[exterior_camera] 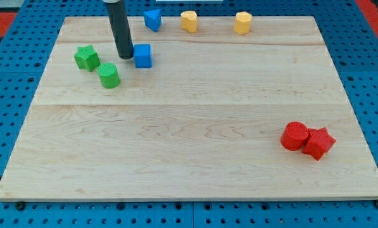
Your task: Move the blue cube towards the top left of the board
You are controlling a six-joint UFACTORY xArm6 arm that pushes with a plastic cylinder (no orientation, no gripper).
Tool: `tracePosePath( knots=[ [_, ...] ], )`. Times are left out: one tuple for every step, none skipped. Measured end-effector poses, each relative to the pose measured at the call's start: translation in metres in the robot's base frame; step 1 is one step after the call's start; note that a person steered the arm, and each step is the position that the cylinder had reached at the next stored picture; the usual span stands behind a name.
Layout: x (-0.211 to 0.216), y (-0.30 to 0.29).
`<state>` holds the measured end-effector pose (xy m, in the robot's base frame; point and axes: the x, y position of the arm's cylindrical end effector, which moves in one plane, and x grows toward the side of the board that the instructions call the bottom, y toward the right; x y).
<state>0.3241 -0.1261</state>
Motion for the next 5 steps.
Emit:
tracePosePath(
  knots=[
    [0.033,0.0],
    [0.022,0.054],
    [-0.032,0.047],
    [-0.082,0.0],
    [-0.081,-0.009]
  ],
)
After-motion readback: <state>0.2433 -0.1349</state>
